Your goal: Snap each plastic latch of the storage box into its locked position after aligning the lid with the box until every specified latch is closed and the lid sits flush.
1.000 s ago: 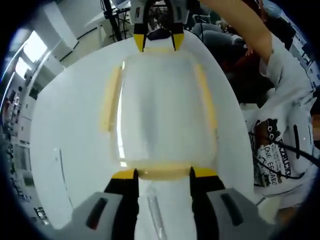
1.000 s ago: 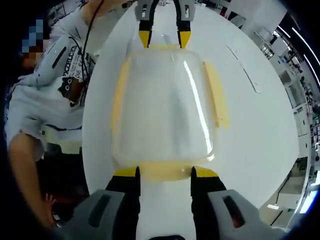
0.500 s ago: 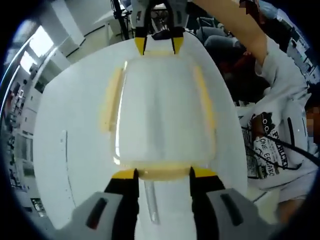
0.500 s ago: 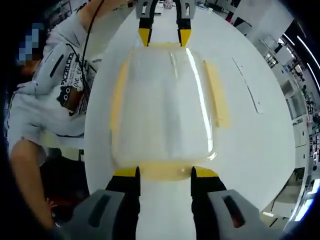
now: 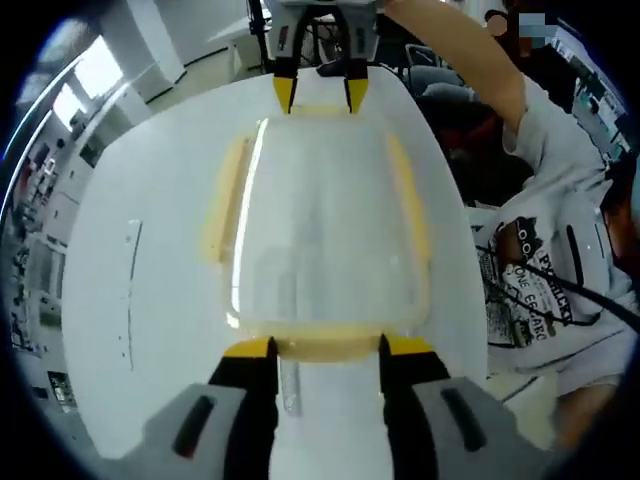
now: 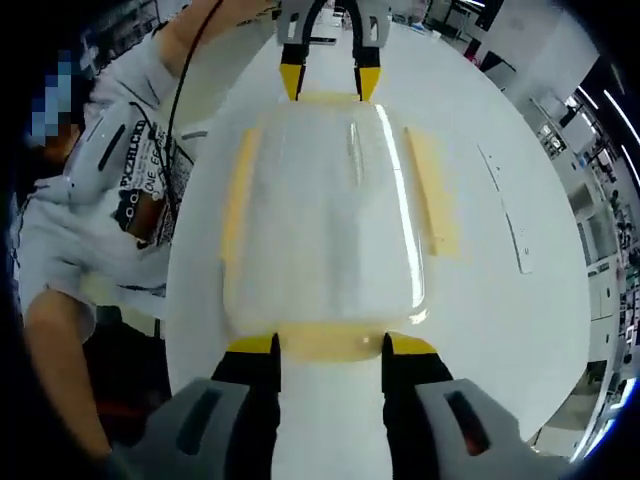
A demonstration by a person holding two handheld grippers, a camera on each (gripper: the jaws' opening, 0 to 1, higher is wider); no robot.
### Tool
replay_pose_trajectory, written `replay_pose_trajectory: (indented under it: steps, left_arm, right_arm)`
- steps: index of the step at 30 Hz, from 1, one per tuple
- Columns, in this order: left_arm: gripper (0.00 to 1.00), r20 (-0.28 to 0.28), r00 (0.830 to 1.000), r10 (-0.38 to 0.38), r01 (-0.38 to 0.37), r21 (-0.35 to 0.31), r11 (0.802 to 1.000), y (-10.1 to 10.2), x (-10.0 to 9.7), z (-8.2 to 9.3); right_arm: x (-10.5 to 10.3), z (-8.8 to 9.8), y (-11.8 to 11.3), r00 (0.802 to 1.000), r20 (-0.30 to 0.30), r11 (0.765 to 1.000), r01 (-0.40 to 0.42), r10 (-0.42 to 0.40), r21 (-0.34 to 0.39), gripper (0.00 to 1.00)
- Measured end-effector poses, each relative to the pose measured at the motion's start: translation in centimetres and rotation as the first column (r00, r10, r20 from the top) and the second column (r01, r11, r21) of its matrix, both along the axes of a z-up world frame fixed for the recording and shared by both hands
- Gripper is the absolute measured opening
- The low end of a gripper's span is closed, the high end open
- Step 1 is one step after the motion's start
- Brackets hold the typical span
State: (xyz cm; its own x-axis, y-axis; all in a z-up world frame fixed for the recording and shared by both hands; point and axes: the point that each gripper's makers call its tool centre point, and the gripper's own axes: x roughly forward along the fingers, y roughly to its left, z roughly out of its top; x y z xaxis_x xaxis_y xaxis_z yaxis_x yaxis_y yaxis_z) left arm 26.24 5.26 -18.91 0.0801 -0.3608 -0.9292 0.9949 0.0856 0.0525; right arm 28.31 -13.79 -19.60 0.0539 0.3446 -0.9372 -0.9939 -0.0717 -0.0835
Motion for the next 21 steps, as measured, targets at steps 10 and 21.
replay_pose_trajectory:
  steps: [10, 21]
  left_arm:
    - [0.39, -0.008, 1.0, 0.023, -0.023, 0.013, 1.0, 2.5, -0.6, -0.6]
    - [0.39, -0.025, 0.998, 0.059, -0.059, 0.024, 0.998, 5.7, -1.4, -0.7]
  right_arm:
    - [-0.1, 0.0, 2.2, 1.0, -0.01, 1.0, -0.025, 0.025, -0.001, 0.38]
    - [-0.3, -0.6, 5.7, 0.998, -0.019, 0.998, -0.062, 0.062, 0.014, 0.38]
